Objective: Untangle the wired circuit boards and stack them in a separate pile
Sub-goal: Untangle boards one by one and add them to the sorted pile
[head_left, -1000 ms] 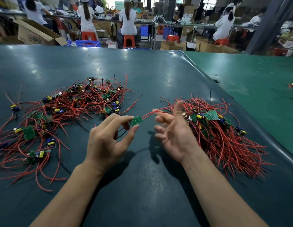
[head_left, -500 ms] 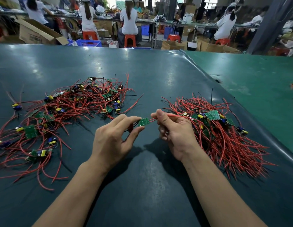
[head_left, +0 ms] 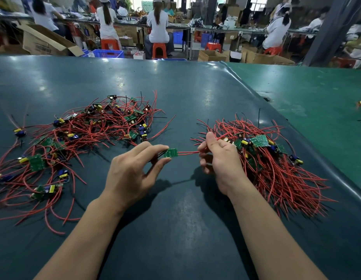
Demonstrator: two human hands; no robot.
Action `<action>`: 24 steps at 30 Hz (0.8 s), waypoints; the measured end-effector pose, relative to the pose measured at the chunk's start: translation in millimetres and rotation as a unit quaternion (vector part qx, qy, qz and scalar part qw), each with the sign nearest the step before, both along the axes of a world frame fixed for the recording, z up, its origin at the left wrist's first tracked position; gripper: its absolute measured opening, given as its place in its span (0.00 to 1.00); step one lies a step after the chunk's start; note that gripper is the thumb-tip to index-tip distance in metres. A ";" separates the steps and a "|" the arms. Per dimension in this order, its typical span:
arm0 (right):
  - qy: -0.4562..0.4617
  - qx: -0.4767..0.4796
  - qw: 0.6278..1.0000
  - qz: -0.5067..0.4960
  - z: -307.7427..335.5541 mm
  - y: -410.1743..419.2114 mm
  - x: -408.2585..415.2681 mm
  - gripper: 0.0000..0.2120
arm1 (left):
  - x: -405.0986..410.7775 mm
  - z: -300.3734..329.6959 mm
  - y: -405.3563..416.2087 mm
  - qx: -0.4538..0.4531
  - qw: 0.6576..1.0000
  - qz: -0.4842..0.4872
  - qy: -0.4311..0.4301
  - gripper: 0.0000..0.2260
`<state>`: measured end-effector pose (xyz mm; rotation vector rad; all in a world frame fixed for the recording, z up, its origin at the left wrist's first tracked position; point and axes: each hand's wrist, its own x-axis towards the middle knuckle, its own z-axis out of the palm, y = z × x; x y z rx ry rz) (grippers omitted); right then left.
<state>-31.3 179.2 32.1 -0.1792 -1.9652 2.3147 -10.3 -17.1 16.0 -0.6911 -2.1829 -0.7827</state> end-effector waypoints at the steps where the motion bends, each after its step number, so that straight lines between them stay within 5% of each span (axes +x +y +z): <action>1: 0.000 0.014 1.000 -0.003 -0.8 0.5 0.4 0.19 | -0.1 -0.5 -0.5 -0.003 1.000 -0.003 -0.003 0.10; 5: 0.026 -0.065 0.997 -0.021 1.6 2.5 1.1 0.10 | -1.0 -2.1 -1.1 -0.014 1.000 -0.014 -0.024 0.10; 9: 0.016 -0.133 0.991 -0.019 5.0 2.9 -0.1 0.15 | -1.7 -3.4 -0.2 0.000 0.999 -0.019 -0.033 0.11; 17: 0.048 -0.093 0.993 -0.053 2.1 5.0 -1.1 0.14 | -1.7 -5.1 2.8 -0.016 0.999 -0.036 -0.026 0.11; 21: -0.015 -0.068 0.992 0.109 0.6 -2.8 7.0 0.25 | -4.7 -6.4 -2.9 0.086 0.996 0.019 0.011 0.12; 24: -0.012 0.020 0.971 0.236 -7.5 -17.9 16.5 0.18 | -1.8 -4.2 -0.3 0.034 0.999 -0.019 0.003 0.13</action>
